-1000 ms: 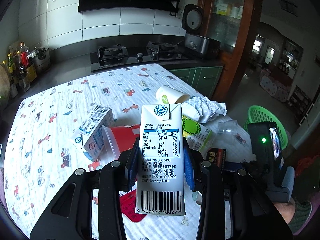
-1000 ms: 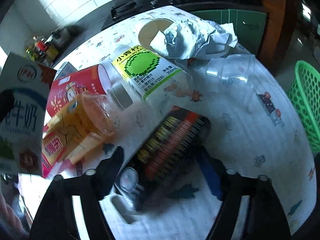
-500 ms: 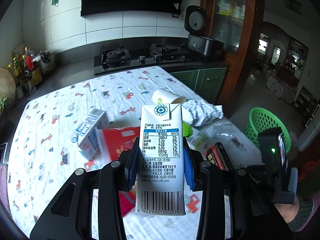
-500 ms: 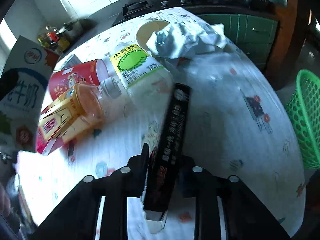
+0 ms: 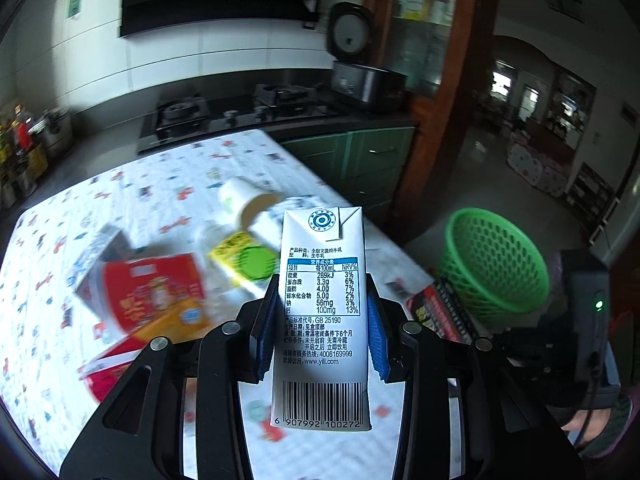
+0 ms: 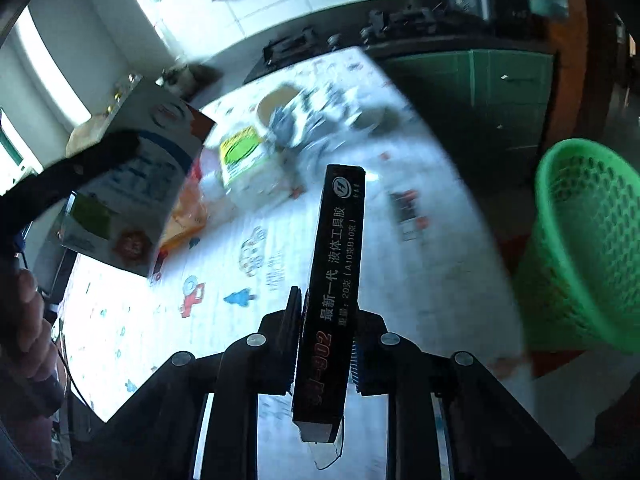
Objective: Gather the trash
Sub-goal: 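Carry the glue box into the basket with the right gripper while the left gripper carries the milk carton there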
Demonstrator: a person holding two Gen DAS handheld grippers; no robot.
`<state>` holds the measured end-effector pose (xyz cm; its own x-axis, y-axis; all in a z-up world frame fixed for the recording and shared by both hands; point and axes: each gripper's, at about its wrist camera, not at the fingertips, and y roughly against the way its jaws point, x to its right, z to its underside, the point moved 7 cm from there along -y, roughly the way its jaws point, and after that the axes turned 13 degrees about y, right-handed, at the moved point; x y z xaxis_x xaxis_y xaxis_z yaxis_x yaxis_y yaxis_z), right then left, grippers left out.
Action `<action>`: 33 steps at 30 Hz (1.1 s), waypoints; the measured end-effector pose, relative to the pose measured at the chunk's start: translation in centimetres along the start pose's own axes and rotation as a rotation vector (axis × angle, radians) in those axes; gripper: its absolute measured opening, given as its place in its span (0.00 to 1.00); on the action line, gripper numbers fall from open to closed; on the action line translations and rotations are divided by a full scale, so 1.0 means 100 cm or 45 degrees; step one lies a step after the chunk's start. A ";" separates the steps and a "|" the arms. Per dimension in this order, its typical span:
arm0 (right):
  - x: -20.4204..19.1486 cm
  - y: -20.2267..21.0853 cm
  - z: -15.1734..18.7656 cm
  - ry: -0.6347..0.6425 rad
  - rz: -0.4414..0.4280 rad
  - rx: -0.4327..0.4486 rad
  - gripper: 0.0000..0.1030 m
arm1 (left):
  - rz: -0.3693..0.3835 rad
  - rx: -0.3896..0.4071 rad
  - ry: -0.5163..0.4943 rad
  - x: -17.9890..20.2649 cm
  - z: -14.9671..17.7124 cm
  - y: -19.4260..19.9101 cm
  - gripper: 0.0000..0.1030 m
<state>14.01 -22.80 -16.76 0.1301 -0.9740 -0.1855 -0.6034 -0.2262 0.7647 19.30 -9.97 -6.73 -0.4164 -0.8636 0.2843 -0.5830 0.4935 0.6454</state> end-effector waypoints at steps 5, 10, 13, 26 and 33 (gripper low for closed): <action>0.046 0.032 -0.001 -0.060 0.117 0.077 0.20 | 0.067 -0.023 -0.071 0.047 0.000 -0.017 0.37; 0.107 0.062 0.008 -0.141 0.273 0.115 0.20 | 0.128 -0.046 -0.114 0.089 0.001 -0.032 0.37; 0.143 0.077 0.013 -0.181 0.360 0.120 0.20 | 0.162 -0.059 -0.135 0.114 0.001 -0.041 0.37; 0.243 0.072 0.020 -0.158 0.594 0.049 0.23 | 0.239 -0.093 -0.140 0.182 -0.005 -0.074 0.37; 0.259 0.076 0.022 -0.104 0.654 0.071 0.40 | 0.278 -0.119 -0.130 0.214 -0.008 -0.097 0.37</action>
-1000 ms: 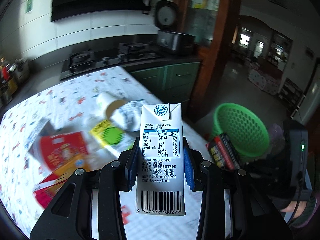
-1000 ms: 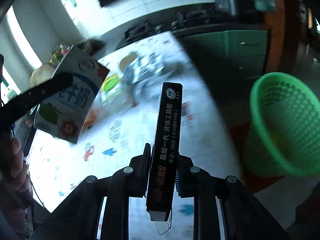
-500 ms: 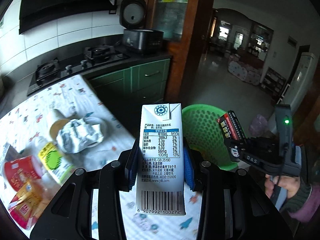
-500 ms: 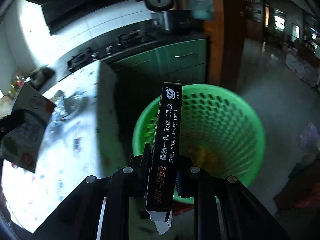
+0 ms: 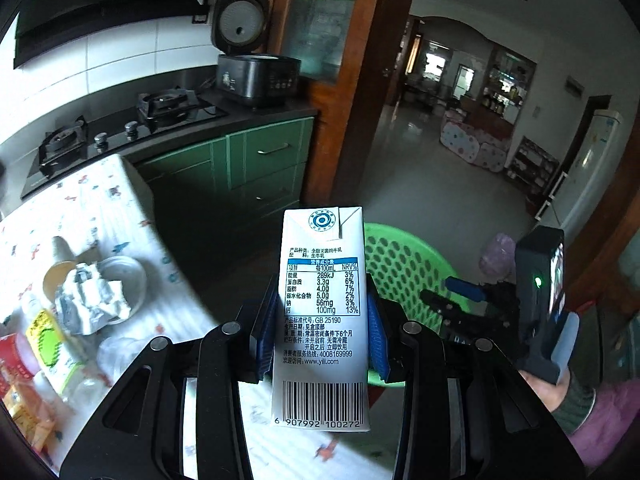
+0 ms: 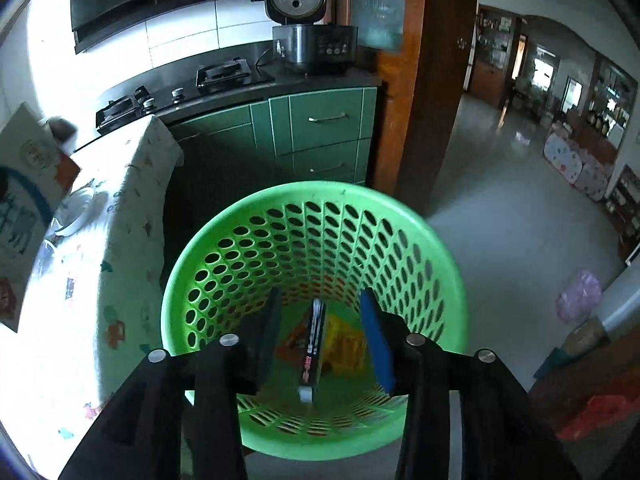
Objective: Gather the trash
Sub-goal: 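Carry the glue box into the basket with the right gripper while the left gripper carries the milk carton there, then open the left gripper to drop the milk carton into the basket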
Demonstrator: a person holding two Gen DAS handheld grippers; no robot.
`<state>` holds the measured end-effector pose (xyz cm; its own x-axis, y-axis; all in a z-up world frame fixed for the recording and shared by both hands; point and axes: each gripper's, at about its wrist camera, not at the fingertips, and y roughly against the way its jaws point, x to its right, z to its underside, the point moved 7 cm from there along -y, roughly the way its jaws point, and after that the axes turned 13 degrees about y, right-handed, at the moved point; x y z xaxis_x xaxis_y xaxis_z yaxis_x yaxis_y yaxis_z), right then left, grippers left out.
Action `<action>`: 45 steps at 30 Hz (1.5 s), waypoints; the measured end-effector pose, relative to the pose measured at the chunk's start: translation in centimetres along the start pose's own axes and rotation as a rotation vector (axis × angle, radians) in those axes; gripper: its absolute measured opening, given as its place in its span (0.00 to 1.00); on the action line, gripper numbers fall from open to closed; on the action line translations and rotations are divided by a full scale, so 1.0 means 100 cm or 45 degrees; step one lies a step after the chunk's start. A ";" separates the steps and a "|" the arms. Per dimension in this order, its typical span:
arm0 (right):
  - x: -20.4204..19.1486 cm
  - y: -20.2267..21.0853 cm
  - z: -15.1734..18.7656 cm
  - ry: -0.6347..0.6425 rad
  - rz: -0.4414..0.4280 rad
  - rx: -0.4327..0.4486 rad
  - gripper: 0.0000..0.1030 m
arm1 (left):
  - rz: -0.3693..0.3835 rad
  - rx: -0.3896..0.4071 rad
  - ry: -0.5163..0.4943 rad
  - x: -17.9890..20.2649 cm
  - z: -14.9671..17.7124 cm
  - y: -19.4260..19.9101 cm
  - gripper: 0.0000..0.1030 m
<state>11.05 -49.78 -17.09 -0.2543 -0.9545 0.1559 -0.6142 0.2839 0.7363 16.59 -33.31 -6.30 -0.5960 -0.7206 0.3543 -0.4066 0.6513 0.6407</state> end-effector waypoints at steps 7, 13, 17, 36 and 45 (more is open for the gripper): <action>0.014 0.028 0.013 -0.025 0.001 0.054 0.53 | 0.036 -0.059 -0.008 0.027 0.002 -0.037 0.37; 0.024 0.056 0.032 -0.077 -0.014 0.092 0.63 | 0.045 -0.127 -0.010 0.042 0.013 -0.065 0.37; 0.026 0.066 0.043 -0.077 -0.007 0.099 0.63 | 0.044 -0.162 -0.022 0.051 0.020 -0.080 0.38; 0.000 0.082 0.043 -0.057 -0.101 0.146 0.67 | -0.060 -0.057 -0.029 0.035 0.020 -0.032 0.61; -0.057 0.082 0.019 0.024 -0.249 0.185 0.71 | -0.244 0.033 0.048 -0.038 0.024 0.034 0.61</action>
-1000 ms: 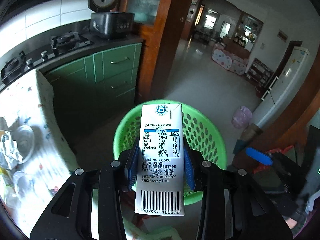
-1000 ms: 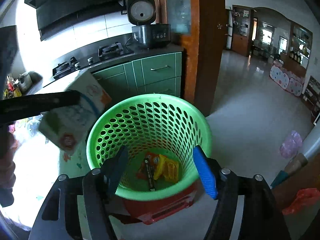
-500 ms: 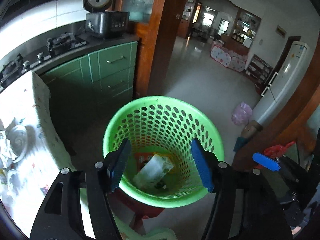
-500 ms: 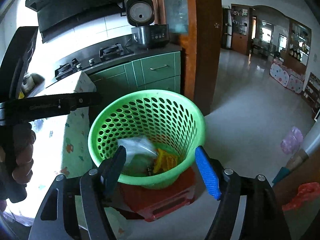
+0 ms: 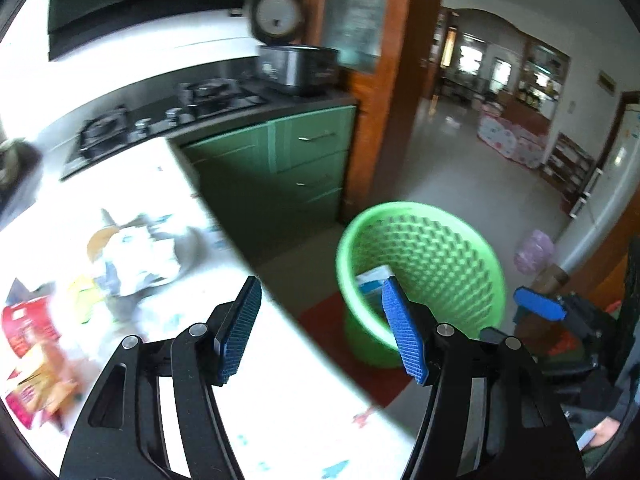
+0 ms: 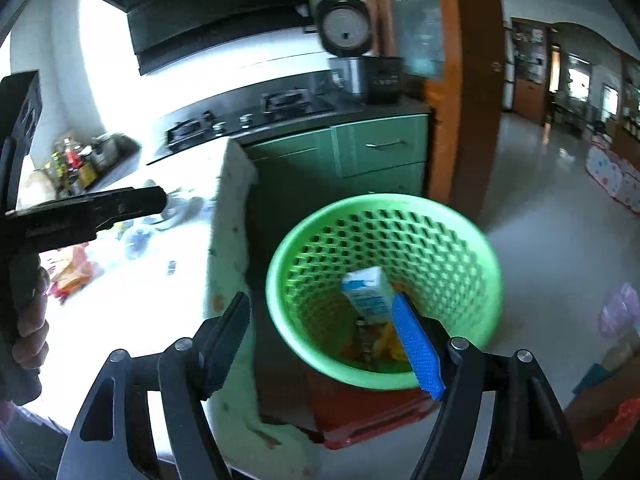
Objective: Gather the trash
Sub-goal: 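Open the left gripper to drop the milk carton into the basket, then move both grippers back over the table toward the orange drink bottle and clear cup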
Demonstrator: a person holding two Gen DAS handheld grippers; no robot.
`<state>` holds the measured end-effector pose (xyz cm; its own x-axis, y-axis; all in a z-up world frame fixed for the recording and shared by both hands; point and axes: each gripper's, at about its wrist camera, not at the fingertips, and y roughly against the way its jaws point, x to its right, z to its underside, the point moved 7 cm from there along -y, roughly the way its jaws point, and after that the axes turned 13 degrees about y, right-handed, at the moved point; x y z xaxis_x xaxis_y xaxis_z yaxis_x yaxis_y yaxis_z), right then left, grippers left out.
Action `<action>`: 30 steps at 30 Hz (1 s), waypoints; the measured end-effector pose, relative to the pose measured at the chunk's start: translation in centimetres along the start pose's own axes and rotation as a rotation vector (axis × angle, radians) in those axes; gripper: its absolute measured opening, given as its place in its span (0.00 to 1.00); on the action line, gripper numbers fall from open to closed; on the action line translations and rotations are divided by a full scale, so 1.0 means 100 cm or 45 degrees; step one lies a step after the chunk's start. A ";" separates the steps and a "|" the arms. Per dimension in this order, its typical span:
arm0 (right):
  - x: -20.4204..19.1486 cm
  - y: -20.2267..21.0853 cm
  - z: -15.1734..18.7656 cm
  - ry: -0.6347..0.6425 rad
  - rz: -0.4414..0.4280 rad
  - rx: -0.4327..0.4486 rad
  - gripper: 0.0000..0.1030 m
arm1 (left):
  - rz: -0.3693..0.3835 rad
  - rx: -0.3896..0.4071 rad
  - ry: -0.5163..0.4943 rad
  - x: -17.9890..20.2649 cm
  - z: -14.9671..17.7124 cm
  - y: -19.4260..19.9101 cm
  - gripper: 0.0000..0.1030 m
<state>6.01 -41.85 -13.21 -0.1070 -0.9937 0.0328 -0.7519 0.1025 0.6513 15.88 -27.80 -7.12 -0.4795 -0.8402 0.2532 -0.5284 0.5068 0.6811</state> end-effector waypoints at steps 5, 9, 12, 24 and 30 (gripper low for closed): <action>-0.039 -0.012 -0.016 0.063 -0.093 0.007 0.74 | -0.109 0.039 0.066 -0.060 0.000 0.024 0.61; -0.067 -0.022 -0.027 0.113 -0.163 -0.001 0.75 | -0.187 0.054 0.130 -0.108 0.005 0.044 0.61; -0.087 -0.032 -0.035 0.148 -0.209 -0.006 0.76 | -0.250 0.063 0.170 -0.142 0.010 0.057 0.61; -0.149 -0.070 -0.067 0.266 -0.355 -0.032 0.80 | -0.380 0.064 0.214 -0.231 0.025 0.090 0.61; -0.175 -0.088 -0.076 0.319 -0.400 -0.057 0.81 | -0.397 0.055 0.189 -0.254 0.031 0.099 0.66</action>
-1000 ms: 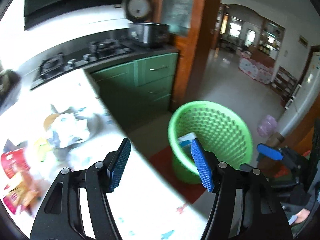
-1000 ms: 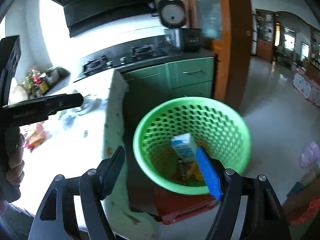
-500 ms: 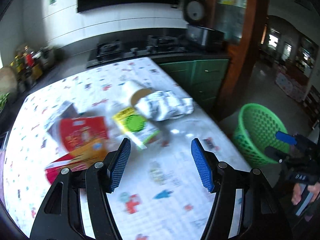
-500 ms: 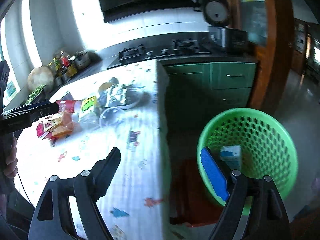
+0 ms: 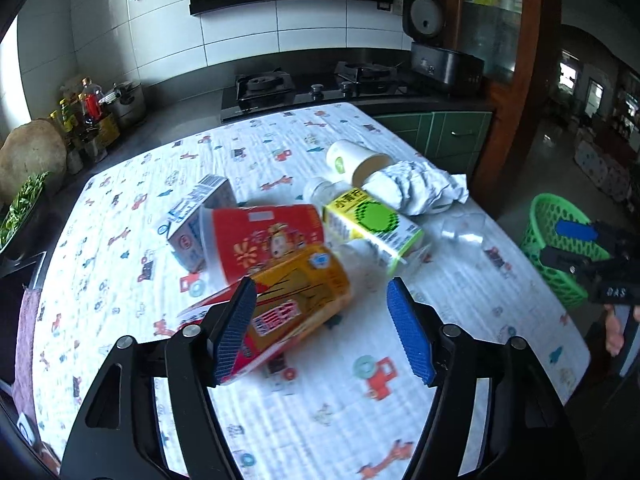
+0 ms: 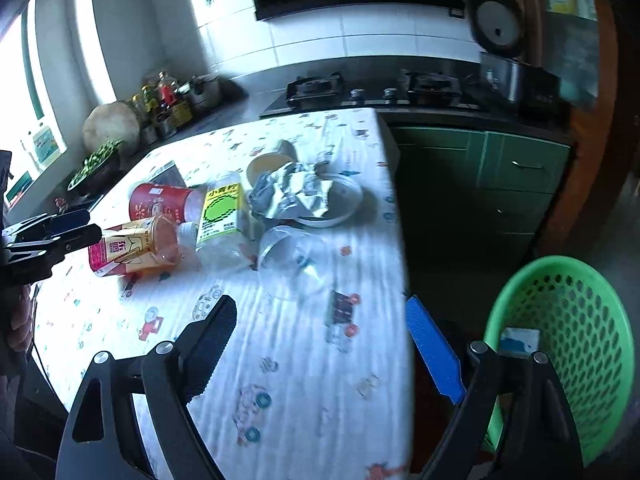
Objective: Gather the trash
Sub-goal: 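Move both grippers back over the table toward the orange drink bottle and clear cup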
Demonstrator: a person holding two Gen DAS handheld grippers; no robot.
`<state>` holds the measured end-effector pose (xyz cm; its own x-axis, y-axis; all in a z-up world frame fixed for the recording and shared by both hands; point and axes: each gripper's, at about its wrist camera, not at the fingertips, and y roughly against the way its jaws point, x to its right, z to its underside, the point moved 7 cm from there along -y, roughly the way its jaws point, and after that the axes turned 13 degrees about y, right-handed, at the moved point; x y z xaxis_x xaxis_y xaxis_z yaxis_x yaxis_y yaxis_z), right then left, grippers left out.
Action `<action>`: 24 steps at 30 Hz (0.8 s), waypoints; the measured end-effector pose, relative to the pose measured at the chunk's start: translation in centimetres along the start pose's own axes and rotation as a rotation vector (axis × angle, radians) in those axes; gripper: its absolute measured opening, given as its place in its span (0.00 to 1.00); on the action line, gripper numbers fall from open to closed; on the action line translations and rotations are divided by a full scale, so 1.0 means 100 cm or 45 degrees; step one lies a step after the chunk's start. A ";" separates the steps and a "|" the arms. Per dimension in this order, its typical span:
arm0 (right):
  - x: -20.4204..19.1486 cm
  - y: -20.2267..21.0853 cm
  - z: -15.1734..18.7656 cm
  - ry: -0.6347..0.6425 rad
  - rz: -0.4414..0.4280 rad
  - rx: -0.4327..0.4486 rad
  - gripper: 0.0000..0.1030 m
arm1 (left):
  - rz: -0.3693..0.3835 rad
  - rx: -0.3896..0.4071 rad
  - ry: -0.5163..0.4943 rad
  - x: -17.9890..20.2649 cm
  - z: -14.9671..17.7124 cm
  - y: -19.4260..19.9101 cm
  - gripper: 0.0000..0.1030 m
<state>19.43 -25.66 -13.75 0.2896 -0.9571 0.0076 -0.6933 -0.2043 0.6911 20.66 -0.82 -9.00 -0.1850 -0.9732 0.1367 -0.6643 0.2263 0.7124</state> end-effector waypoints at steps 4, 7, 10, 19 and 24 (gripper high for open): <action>-0.006 -0.020 -0.008 0.029 -0.024 -0.026 0.81 | 0.007 -0.008 -0.034 -0.008 0.004 0.000 0.71; -0.007 -0.035 -0.012 0.038 -0.038 -0.048 0.81 | 0.002 -0.018 -0.057 -0.016 0.006 -0.003 0.73; -0.006 -0.048 -0.015 0.032 -0.053 -0.069 0.81 | 0.008 -0.032 -0.070 -0.023 0.006 -0.007 0.75; -0.006 -0.086 -0.024 0.052 -0.100 -0.127 0.81 | 0.030 -0.082 -0.233 -0.026 0.006 -0.027 0.76; -0.009 -0.103 -0.024 0.072 -0.114 -0.161 0.81 | 0.038 -0.115 -0.309 -0.026 0.005 -0.041 0.81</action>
<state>27.89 -22.25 -19.09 0.3856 -0.9225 -0.0200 -0.5757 -0.2575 0.7761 23.47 0.78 -12.63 -0.3793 -0.9253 -0.0030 -0.5908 0.2397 0.7704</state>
